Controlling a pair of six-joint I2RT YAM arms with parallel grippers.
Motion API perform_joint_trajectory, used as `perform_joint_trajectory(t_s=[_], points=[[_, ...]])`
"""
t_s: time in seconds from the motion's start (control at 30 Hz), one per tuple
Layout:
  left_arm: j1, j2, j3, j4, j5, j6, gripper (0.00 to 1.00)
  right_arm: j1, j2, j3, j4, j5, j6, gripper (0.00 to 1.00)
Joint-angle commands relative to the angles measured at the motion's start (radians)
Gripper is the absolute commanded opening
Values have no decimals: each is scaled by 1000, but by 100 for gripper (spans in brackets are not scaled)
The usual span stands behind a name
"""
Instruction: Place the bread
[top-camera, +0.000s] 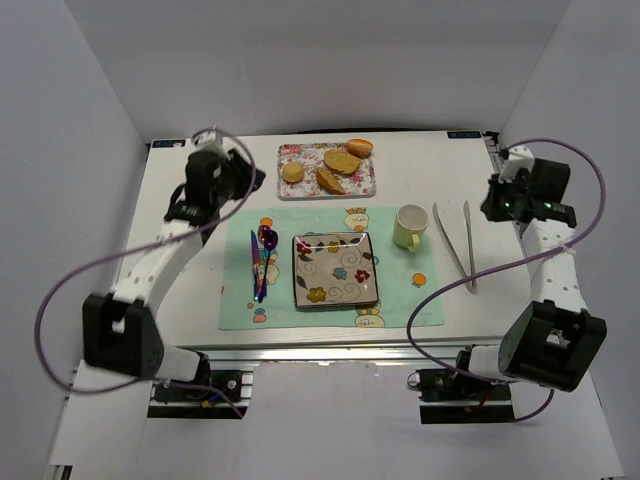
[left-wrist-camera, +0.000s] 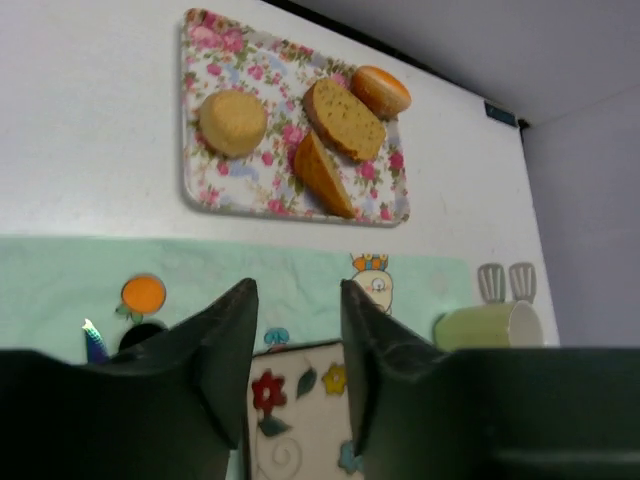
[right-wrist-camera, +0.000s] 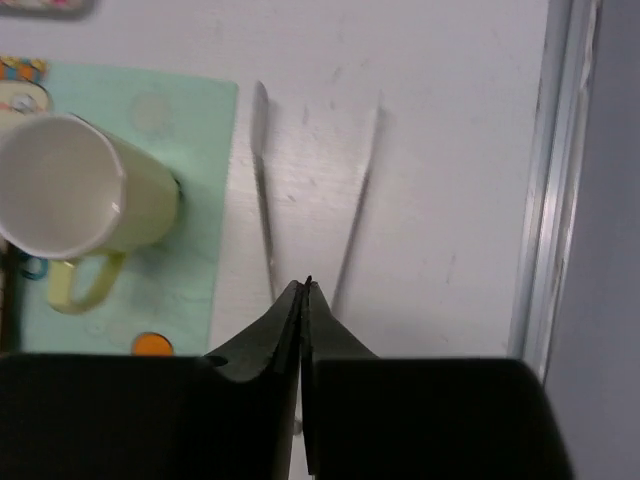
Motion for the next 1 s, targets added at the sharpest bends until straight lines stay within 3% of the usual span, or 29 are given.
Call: perform_joint_trajectory(t_s=[0.0, 0.03, 0.07, 0.13, 0.17, 0.27, 0.37, 0.57, 0.8, 0.97], points=[[-1, -184, -205, 36, -67, 43, 26, -96, 26, -73, -27, -160, -203, 0], [0, -243, -229, 31, -78, 34, 2, -111, 40, -89, -21, -154, -218, 0], [0, -271, -274, 27, -113, 28, 0, -116, 44, -124, -15, -142, -238, 2], [0, -340, -313, 14, -128, 15, 0, -119, 57, -164, 6, -117, -281, 31], [0, -360, -328, 8, -135, 11, 13, -119, 64, -191, 10, -97, -289, 46], [-1, -423, -385, -19, -171, -15, 64, -117, 89, -222, 29, -64, -280, 67], [0, -471, -443, -36, -187, -29, 70, -114, 109, -253, 66, -41, -266, 89], [0, -488, -457, -79, -178, -14, 71, -96, 199, -253, 108, 36, -240, 89], [0, -474, -463, -64, -179, -23, 71, -71, 302, -215, 99, -77, -235, 86], [0, -463, -466, -58, -178, -28, 71, -36, 377, -207, 152, -28, -209, 85]])
